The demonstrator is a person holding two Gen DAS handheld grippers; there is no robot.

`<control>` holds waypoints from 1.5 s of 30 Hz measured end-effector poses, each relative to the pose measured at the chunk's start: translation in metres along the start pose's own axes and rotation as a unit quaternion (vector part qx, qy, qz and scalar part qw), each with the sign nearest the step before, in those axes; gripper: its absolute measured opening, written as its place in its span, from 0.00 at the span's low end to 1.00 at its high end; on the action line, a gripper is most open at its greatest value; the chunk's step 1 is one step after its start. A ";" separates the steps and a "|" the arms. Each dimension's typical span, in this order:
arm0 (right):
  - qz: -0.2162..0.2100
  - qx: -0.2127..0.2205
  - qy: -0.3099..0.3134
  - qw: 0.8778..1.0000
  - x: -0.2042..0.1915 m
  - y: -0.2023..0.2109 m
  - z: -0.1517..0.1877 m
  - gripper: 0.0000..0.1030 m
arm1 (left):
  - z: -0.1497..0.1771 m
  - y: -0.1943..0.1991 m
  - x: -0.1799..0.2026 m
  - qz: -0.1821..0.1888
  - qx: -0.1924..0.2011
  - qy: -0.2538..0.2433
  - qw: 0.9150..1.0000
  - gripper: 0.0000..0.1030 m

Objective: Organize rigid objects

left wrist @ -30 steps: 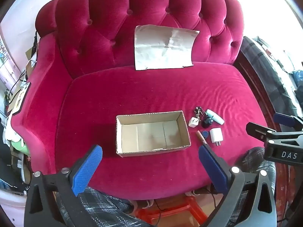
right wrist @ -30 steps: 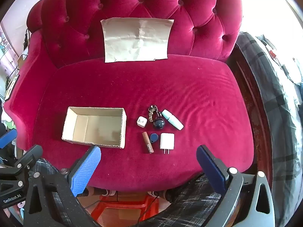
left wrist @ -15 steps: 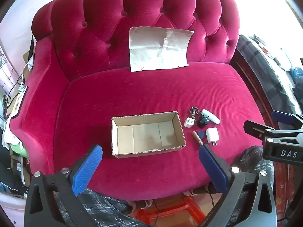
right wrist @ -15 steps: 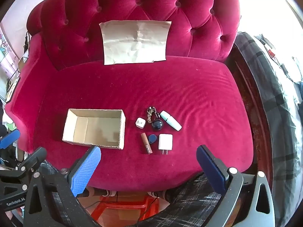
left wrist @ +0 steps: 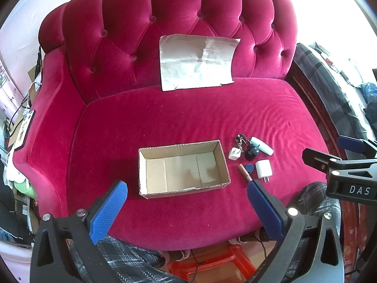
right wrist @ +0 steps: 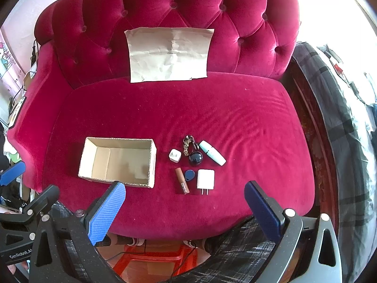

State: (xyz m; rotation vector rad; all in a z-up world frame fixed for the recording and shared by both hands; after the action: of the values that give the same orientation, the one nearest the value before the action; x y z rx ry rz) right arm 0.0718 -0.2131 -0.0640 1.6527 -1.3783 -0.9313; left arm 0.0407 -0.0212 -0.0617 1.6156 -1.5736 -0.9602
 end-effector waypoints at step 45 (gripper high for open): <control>-0.001 -0.001 -0.001 1.000 0.000 -0.006 -0.002 1.00 | -0.005 -0.006 -0.006 -0.001 -0.002 0.001 1.000 1.00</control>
State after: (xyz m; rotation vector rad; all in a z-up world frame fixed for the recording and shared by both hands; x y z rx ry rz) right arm 0.0759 -0.2123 -0.0684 1.6536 -1.3766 -0.9343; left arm 0.0480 -0.0147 -0.0641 1.6153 -1.5670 -0.9631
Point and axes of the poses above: each gripper's, at about its wrist camera, not at the fingertips, and y roughly against the way its jaws point, x to its right, z to its underside, the point moved 8 cm from there along -y, roughly the way its jaws point, and after that the axes turned 4 degrees about -z, right-handed, at the moved point
